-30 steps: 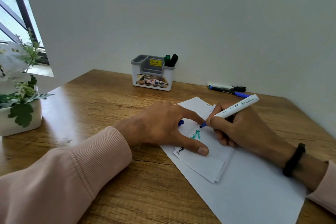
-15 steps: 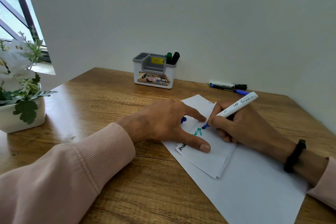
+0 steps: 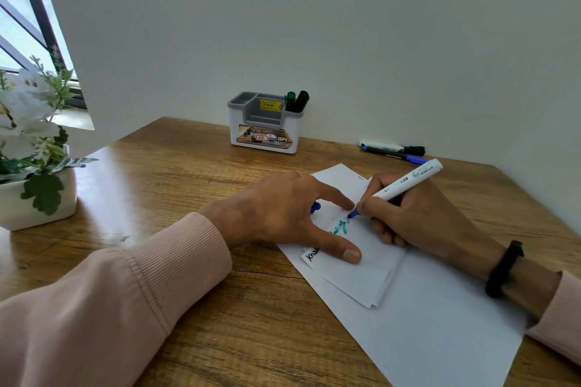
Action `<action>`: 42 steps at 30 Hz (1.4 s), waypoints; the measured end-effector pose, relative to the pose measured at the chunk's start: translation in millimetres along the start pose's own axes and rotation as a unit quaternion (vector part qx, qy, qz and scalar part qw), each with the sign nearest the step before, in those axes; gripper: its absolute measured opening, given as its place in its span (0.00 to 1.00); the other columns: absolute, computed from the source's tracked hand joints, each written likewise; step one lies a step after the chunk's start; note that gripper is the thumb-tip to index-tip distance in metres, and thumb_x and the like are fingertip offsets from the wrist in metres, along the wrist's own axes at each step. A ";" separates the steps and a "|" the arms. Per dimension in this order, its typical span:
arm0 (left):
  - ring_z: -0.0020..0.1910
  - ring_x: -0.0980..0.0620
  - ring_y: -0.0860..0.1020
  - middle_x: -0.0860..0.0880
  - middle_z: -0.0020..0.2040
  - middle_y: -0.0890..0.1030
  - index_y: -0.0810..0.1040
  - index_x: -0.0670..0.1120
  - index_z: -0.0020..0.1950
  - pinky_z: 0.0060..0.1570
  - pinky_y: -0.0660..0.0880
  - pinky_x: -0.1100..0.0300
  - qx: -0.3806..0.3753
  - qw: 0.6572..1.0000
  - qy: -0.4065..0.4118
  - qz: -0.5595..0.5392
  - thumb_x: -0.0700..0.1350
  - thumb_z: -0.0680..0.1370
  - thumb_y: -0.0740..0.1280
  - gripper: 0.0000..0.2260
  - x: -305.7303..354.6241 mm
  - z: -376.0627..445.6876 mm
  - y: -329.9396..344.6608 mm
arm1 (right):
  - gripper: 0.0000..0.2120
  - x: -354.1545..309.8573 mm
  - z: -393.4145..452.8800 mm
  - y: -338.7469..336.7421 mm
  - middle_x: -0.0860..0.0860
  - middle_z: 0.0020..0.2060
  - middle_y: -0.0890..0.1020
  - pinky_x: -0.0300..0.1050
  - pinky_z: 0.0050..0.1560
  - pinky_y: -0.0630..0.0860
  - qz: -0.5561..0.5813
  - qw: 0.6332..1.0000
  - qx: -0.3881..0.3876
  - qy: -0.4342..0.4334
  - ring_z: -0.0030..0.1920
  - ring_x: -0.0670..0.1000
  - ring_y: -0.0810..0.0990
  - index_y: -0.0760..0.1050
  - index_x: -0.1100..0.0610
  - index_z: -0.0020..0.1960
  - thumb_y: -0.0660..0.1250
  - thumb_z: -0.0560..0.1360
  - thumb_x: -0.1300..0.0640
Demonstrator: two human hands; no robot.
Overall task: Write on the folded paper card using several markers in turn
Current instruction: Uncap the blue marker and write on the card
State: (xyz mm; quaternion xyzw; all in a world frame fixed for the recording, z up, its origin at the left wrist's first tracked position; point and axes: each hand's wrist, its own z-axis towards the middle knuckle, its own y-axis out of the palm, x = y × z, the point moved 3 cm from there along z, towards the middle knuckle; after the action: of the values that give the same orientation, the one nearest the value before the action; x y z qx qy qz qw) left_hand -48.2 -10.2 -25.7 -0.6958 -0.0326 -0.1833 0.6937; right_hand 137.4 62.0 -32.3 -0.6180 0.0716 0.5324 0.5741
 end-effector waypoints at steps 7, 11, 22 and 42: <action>0.43 0.60 0.71 0.66 0.43 0.68 0.68 0.71 0.71 0.39 0.69 0.61 -0.006 1.000 -0.001 0.002 0.77 0.65 0.68 0.36 1.1 1.4 -0.6 | 0.08 -0.4 -0.5 -2.0 0.53 0.26 0.84 0.41 0.23 0.75 0.000 1.000 0.012 0.008 0.23 0.49 0.79 0.79 0.56 0.38 0.72 0.75 0.58; 0.43 0.60 0.71 0.65 0.43 0.69 0.68 0.71 0.72 0.39 0.68 0.62 -0.006 1.000 -0.003 0.002 0.77 0.65 0.68 0.36 0.5 1.5 -0.5 | 0.08 -0.5 1.3 -1.0 0.52 0.25 0.83 0.37 0.22 0.73 0.013 1.000 0.012 0.004 0.21 0.48 0.78 0.79 0.58 0.38 0.72 0.75 0.60; 0.44 0.60 0.71 0.66 0.44 0.68 0.67 0.71 0.72 0.39 0.68 0.62 -0.005 1.000 0.000 0.000 0.78 0.64 0.67 0.37 -1.7 0.9 1.1 | 0.15 3.9 3.8 -7.0 0.60 0.26 0.81 0.43 0.22 0.74 0.222 0.973 0.063 0.022 0.23 0.57 0.78 0.82 0.65 0.38 0.77 0.72 0.52; 0.44 0.61 0.71 0.66 0.43 0.68 0.67 0.70 0.72 0.40 0.68 0.62 -0.010 1.000 0.001 0.000 0.78 0.65 0.67 0.37 -1.5 2.4 1.5 | 0.14 8.0 5.7 -7.9 0.52 0.25 0.82 0.39 0.22 0.72 0.031 0.999 0.032 0.016 0.23 0.48 0.77 0.79 0.55 0.37 0.71 0.66 0.43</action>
State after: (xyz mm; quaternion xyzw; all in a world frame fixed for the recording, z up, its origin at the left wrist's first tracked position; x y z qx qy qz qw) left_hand -48.7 -7.6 -27.5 -0.7023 -0.0302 -0.1843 0.6869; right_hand 143.0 73.3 -32.0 -0.6052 0.1169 0.5374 0.5756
